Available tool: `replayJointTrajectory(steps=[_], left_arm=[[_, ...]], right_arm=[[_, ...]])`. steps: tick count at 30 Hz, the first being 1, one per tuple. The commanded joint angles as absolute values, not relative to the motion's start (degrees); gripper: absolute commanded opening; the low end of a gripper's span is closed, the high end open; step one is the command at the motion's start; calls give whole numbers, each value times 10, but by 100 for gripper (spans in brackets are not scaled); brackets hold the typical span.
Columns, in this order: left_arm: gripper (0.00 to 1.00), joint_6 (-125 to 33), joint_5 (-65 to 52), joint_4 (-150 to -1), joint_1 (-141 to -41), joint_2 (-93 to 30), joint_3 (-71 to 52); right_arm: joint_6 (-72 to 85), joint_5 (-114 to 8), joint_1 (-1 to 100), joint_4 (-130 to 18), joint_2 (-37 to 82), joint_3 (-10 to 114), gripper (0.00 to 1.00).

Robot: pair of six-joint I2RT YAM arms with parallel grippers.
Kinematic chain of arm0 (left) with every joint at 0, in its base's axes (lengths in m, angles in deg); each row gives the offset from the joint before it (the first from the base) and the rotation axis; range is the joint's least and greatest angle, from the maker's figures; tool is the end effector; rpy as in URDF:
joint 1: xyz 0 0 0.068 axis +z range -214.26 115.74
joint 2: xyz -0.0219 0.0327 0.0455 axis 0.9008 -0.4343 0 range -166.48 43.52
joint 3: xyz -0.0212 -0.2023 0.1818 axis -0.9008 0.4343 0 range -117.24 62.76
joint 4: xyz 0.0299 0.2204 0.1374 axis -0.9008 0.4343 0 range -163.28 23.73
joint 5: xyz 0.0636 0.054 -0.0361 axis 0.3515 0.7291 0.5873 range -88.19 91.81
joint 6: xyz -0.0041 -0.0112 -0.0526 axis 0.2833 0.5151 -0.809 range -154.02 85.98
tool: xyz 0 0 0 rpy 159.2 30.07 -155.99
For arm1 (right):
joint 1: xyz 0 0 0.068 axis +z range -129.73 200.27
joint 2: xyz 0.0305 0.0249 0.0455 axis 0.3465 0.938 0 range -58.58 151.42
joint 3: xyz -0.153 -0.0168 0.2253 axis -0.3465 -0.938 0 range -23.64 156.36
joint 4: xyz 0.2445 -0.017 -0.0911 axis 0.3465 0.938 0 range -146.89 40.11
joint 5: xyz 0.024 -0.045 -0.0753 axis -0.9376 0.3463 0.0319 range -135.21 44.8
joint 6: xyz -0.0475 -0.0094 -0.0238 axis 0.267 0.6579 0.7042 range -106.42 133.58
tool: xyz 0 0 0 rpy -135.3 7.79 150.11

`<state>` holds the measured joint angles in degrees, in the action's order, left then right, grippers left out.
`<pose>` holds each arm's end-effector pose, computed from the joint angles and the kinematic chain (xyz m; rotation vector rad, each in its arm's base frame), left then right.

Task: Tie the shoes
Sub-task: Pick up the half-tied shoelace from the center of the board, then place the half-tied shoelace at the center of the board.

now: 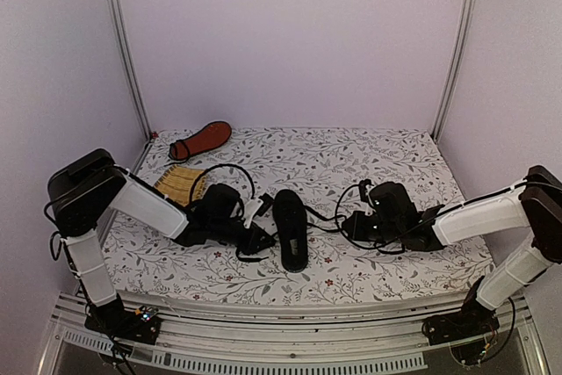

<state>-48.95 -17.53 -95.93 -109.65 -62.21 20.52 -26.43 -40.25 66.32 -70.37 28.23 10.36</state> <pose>0.2276 -0.2474 0.1048 0.8130 2.2724 -0.9076 0.2006 0.2037 0.1488 -0.0757 2.3505 0.6853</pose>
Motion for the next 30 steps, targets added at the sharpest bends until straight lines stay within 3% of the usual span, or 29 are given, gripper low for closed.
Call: replayJointTrajectory(steps=[1, 4, 10, 20, 26, 30], left_arm=[[12, -482, -164, -954, -1102, -623, 199], [0, -492, -171, -962, -1102, -595, 205], [0, -518, -172, -991, -1102, -527, 198], [0, -544, -195, -1031, -1101, -564, 162], [0, -551, -204, -1056, -1103, -562, 179], [0, -550, -204, -1070, -1103, -562, 186]], right_arm=[[-262, -401, 659, -708, 258, 106, 2], [-255, -414, 659, -708, 243, 108, 2], [-229, -467, 659, -686, 198, 136, 2], [-214, -486, 659, -678, 138, 148, 5], [-172, -468, 651, -688, 243, 251, 4], [-143, -529, 630, -691, 357, 374, 3]])
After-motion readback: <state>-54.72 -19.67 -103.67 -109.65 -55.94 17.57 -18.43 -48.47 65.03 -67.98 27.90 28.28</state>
